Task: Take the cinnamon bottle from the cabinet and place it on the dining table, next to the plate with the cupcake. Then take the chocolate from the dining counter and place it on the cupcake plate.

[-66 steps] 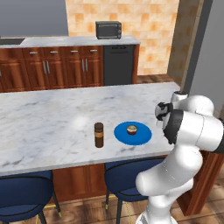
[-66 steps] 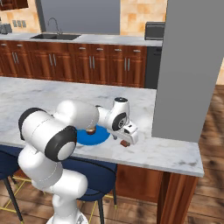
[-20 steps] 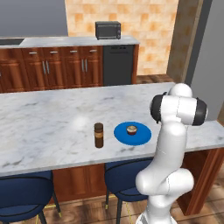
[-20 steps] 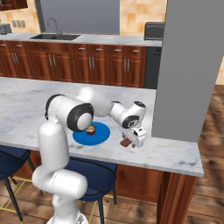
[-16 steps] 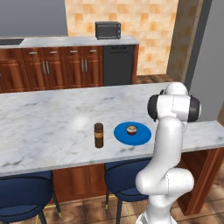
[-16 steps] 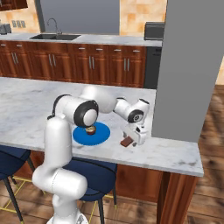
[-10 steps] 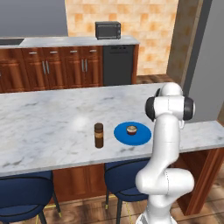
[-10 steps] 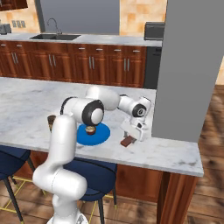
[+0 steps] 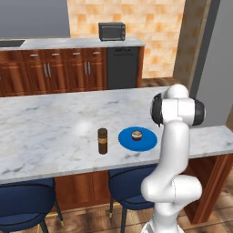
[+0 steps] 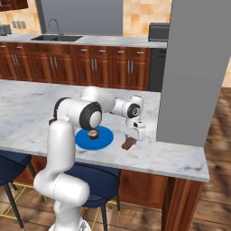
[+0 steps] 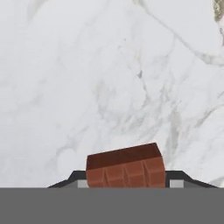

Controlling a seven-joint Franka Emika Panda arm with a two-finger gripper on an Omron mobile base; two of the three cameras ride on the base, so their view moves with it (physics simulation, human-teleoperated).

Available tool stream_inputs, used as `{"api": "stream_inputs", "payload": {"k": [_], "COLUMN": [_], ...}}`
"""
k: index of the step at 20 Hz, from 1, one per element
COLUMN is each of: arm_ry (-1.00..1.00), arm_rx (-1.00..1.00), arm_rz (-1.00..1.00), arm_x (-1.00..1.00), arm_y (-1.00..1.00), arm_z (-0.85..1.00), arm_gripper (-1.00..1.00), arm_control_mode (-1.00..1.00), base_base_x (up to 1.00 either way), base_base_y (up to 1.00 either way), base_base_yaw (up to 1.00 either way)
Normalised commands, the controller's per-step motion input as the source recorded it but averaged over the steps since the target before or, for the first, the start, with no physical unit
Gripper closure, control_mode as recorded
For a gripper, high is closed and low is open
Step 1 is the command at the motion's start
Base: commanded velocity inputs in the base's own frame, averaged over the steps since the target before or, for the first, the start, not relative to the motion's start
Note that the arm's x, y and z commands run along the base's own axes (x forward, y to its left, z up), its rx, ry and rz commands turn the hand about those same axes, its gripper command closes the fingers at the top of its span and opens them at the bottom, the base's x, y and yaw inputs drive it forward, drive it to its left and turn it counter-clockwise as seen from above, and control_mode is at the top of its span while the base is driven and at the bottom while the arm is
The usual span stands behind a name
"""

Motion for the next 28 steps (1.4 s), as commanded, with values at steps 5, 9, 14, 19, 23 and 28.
{"api": "stream_inputs", "payload": {"k": [5, 9, 14, 19, 23, 28], "arm_ry": [-0.11, 0.00, -0.02, 0.00, 0.00, 0.00], "arm_rx": [-0.01, 0.00, 0.00, 0.00, 0.00, 0.00], "arm_rz": [0.07, 0.12, 0.04, 0.00, 0.00, 0.00], "arm_x": [-0.28, -0.23, -0.08, 0.24, 0.51, 0.26], "arm_y": [0.33, 0.73, 0.91, 0.21, 0.00, 0.07], "arm_z": [0.78, 0.47, 0.00, -0.02, -0.27, -0.11], "arm_gripper": [1.00, 1.00, 1.00, 1.00, 1.00, 1.00], "arm_control_mode": [-1.00, -1.00, -1.00, -1.00, -1.00, -1.00], "base_base_x": [0.00, 0.00, 0.00, 0.00, 0.00, 0.00], "base_base_y": [0.00, 0.00, 0.00, 0.00, 0.00, 0.00], "base_base_yaw": [0.00, 0.00, 0.00, 0.00, 0.00, 0.00]}}
